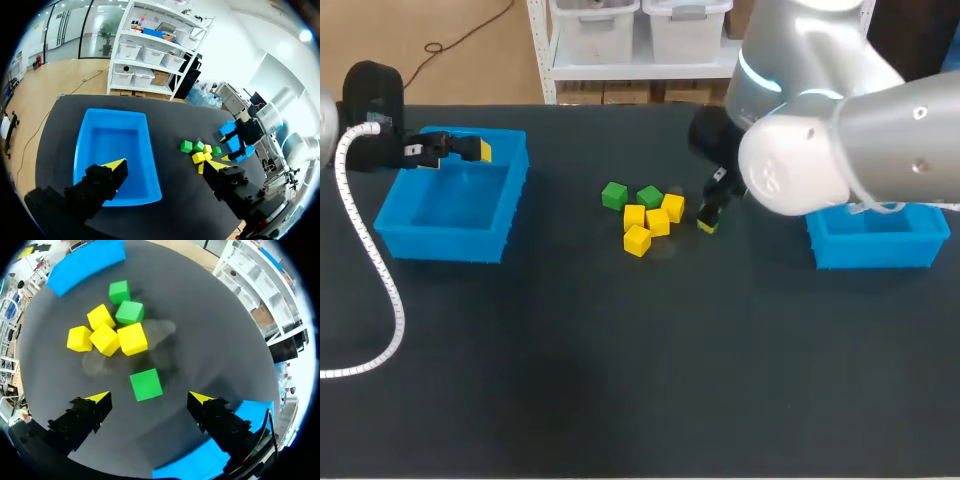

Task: Put the green cubes in the right bin and the yellow cubes in the left bin.

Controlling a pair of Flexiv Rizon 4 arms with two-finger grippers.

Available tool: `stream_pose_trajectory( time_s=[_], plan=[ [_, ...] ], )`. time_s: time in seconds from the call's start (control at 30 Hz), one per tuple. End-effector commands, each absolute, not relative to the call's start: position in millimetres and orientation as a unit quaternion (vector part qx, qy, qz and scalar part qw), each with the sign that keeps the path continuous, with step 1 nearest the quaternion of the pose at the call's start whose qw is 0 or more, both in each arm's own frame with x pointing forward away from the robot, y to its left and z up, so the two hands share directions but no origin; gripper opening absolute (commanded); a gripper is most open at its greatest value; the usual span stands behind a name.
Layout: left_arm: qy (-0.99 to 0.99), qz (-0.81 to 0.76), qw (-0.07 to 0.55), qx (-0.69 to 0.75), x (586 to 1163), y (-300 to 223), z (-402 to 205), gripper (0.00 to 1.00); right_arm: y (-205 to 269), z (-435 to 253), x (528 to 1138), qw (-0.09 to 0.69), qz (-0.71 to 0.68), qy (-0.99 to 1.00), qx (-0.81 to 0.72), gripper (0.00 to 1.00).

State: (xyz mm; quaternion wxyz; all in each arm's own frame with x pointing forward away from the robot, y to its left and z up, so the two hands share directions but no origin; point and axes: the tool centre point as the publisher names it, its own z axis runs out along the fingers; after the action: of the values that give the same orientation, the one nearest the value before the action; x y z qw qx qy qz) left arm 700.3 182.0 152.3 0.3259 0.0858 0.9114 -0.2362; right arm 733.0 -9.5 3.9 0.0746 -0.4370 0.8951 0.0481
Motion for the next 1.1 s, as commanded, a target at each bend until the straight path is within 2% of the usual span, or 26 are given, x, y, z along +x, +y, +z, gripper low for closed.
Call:
stream_pose_trajectory(
  time_s=[0.03,0.67,0.7,0.73,0.77,0.83,0.87,0.97,1.1],
  plan=[
    [0.911,-0.237,0.327,0.086,701,182,152,1.00,-4,-10,742,0.064,0.043,0.897,-0.436,1.00],
    [0.911,-0.237,0.327,0.086,701,182,152,1.00,6,-21,743,0.077,-0.011,0.892,-0.444,1.00],
    [0.911,-0.237,0.327,0.086,701,182,152,1.00,6,-22,742,0.078,-0.017,0.892,-0.445,0.87],
    [0.911,-0.237,0.327,0.086,701,182,152,1.00,7,-23,742,0.079,-0.018,0.892,-0.445,0.64],
    [0.911,-0.237,0.327,0.086,701,182,152,1.00,7,-24,741,0.078,-0.018,0.893,-0.443,0.49],
    [0.911,-0.237,0.327,0.086,701,182,152,1.00,6,-25,741,0.077,-0.023,0.895,-0.439,0.34],
    [0.911,-0.237,0.327,0.086,701,182,152,1.00,5,-26,740,0.076,-0.024,0.896,-0.437,0.30],
    [0.911,-0.237,0.327,0.086,701,182,152,1.00,3,-27,739,0.078,-0.027,0.900,-0.427,0.00],
    [0.911,-0.237,0.327,0.086,701,182,152,1.00,-3,-25,737,0.091,-0.042,0.904,-0.417,0.00]
  ],
)
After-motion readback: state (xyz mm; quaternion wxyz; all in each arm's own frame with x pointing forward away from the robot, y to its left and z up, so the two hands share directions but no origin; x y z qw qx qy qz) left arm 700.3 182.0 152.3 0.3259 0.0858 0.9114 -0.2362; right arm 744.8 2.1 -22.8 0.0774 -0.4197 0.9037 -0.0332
